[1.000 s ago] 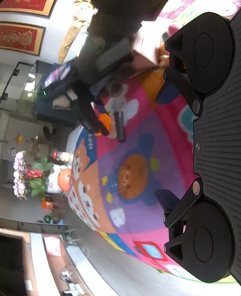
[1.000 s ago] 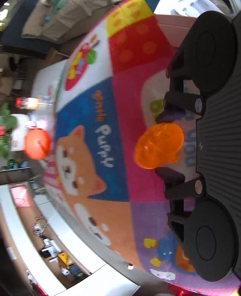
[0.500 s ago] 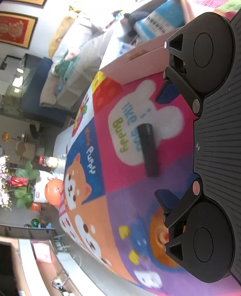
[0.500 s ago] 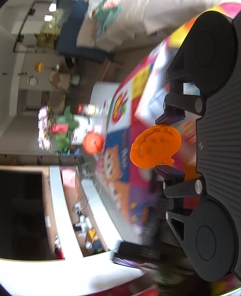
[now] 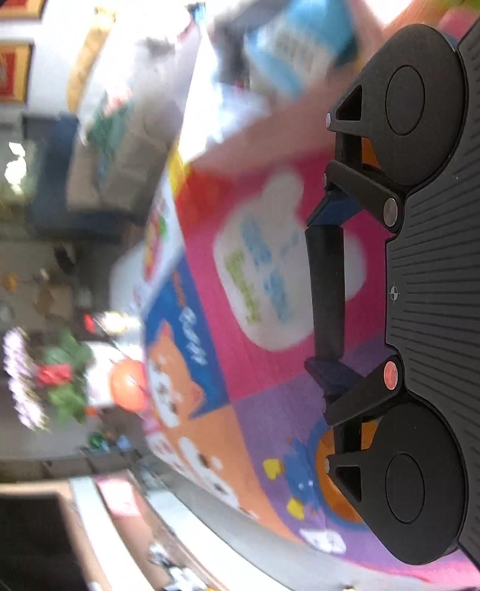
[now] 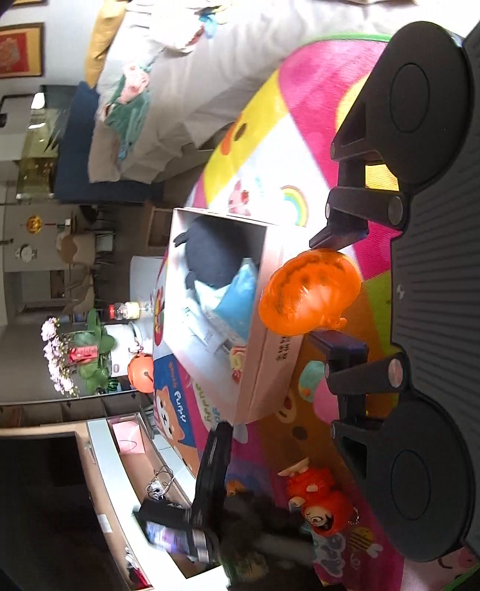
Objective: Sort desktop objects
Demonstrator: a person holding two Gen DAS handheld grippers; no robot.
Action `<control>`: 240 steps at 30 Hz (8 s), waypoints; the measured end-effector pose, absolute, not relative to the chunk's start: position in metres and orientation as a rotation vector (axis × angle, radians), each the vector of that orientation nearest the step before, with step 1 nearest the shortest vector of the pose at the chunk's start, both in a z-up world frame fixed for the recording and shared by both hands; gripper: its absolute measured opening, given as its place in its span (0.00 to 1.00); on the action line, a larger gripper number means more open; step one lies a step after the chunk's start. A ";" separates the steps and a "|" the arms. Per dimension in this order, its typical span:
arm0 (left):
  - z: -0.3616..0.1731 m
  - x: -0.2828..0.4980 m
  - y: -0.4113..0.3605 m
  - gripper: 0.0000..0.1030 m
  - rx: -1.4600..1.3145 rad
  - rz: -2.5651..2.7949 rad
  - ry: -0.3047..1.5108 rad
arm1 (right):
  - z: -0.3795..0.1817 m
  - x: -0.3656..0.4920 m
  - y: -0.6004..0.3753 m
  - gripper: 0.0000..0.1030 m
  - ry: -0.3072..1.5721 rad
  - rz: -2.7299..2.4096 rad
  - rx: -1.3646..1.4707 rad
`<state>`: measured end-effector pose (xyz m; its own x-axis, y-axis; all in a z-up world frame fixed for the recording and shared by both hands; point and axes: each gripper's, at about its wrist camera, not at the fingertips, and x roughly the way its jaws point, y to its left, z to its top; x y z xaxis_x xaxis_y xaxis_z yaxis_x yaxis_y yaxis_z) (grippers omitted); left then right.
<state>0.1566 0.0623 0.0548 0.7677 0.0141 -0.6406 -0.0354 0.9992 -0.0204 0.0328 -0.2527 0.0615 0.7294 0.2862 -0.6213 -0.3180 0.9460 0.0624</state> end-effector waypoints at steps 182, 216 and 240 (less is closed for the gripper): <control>0.048 0.005 0.095 0.99 0.019 -0.032 0.746 | 0.031 -0.008 -0.095 0.22 0.857 0.790 -0.399; 0.046 0.036 0.065 1.00 0.231 -0.040 0.689 | 0.060 0.031 -0.171 0.80 0.697 0.509 -0.171; 0.035 -0.008 0.081 1.00 0.063 -0.191 0.773 | 0.048 0.045 -0.111 0.46 0.783 0.763 -0.177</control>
